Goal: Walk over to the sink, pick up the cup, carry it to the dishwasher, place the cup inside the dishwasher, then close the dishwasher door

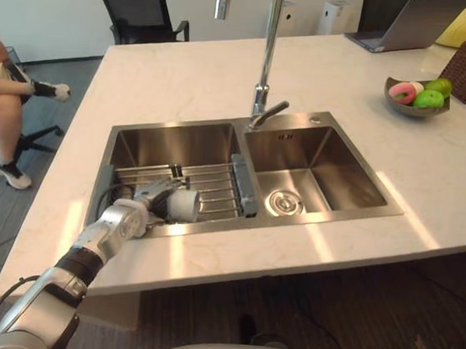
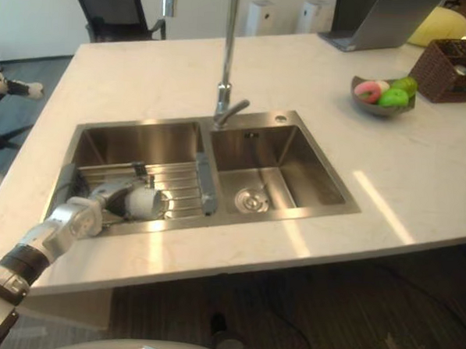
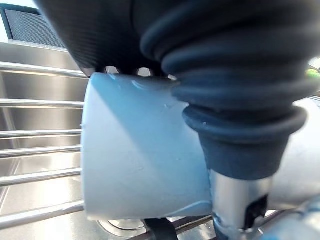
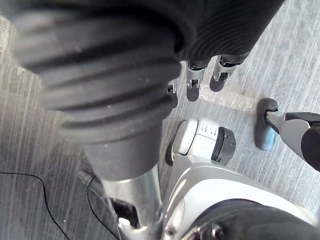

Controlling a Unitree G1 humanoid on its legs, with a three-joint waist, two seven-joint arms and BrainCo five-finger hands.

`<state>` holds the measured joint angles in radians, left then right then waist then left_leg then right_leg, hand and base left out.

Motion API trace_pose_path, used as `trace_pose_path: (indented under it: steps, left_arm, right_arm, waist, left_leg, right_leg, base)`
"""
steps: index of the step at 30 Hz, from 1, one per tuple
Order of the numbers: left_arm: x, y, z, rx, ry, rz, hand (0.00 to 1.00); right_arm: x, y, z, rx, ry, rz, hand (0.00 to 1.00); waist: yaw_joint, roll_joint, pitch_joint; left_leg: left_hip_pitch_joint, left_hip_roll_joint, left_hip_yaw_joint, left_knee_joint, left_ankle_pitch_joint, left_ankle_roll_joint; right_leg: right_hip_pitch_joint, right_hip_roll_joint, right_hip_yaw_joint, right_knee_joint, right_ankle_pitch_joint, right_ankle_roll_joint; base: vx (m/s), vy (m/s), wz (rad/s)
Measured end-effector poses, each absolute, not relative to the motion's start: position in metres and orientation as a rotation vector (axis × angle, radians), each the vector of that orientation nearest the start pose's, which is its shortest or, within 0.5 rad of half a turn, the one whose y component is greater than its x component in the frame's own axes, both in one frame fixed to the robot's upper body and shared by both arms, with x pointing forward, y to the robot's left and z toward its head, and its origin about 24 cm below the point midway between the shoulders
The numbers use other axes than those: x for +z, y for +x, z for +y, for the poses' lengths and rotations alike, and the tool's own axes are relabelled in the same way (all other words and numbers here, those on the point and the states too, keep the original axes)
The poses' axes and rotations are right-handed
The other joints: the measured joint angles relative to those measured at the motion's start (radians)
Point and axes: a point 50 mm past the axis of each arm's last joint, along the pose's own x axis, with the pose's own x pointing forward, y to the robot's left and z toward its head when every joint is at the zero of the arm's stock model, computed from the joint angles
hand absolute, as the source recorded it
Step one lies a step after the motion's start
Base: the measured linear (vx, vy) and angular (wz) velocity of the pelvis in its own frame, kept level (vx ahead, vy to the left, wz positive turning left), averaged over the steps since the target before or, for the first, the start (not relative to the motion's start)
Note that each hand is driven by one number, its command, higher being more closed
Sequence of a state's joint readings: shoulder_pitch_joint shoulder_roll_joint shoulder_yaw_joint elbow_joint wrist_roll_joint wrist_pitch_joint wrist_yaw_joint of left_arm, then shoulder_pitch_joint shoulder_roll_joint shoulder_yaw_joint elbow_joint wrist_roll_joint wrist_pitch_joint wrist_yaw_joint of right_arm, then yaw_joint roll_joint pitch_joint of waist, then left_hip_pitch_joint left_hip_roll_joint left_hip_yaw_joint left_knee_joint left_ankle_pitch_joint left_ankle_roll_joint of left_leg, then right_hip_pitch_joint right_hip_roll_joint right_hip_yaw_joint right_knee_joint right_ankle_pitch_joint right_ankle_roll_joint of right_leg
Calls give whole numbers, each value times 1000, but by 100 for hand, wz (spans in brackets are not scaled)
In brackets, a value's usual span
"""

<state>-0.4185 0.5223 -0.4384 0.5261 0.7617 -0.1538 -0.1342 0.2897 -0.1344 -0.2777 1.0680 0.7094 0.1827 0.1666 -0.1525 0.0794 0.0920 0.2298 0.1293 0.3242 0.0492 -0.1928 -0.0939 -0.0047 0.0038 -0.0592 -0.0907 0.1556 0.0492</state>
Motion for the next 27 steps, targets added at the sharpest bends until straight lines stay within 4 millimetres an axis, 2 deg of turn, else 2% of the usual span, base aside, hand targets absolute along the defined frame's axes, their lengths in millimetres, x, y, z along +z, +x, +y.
trace_pose_path:
  steps: [3, 4, 17, 22, 24, 27]
  left_arm:
    - [22, 311, 179, -568, 1445, 73, 0]
    - [21, 312, 177, -571, 1456, 73, 100]
    - [21, 319, 171, -640, 1543, 145, 100]
    - [19, 319, 170, -522, 1545, 37, 100]
    - [23, 320, 169, -455, 1491, -44, 100]
    - [31, 318, 171, -269, 1307, -136, 100]
  right_arm:
    - [-168, -5, -220, -673, 799, 1205, 0]
    - [-168, -5, -220, -674, 799, 1206, 0]
    - [-168, -4, -219, -612, 725, 1255, 0]
    - [-167, 1, -222, -607, 686, 1250, 0]
    - [-167, 2, -222, -610, 691, 1246, 0]
    - [-166, 4, -224, -608, 690, 1235, 0]
  waist:
    - [-7, -1, 0]
    - [-7, 0, 0]
    - [-21, 0, 0]
    - [-38, 2, 2]
    - [-38, 10, 5]
    - [-46, 24, 13]
  left_leg:
    - [2, 0, 3, 1, -1, 0]
    - [2, 0, 3, 1, -1, 0]
    - [12, -1, 2, -1, -4, -2]
    - [-11, -3, -21, 1, -8, -8]
    - [-20, -3, -27, 1, -6, -7]
    - [-27, -2, -52, 0, 1, 1]
  right_leg:
    - [2, 0, 0, 0, -2, 1]
    - [2, 0, 0, 0, -5, 4]
    - [18, 0, 0, 0, -6, 2]
    - [6, -5, -11, 0, -11, 7]
    - [1, -6, -16, 0, -11, 6]
    - [2, -8, -40, 0, -15, 2]
  base:
    - [-36, -11, -1]
    - [-31, -16, 0]
    - [-7, -1, 0]
    - [-36, -17, 8]
    - [-11, -20, 6]
    - [30, -12, 22]
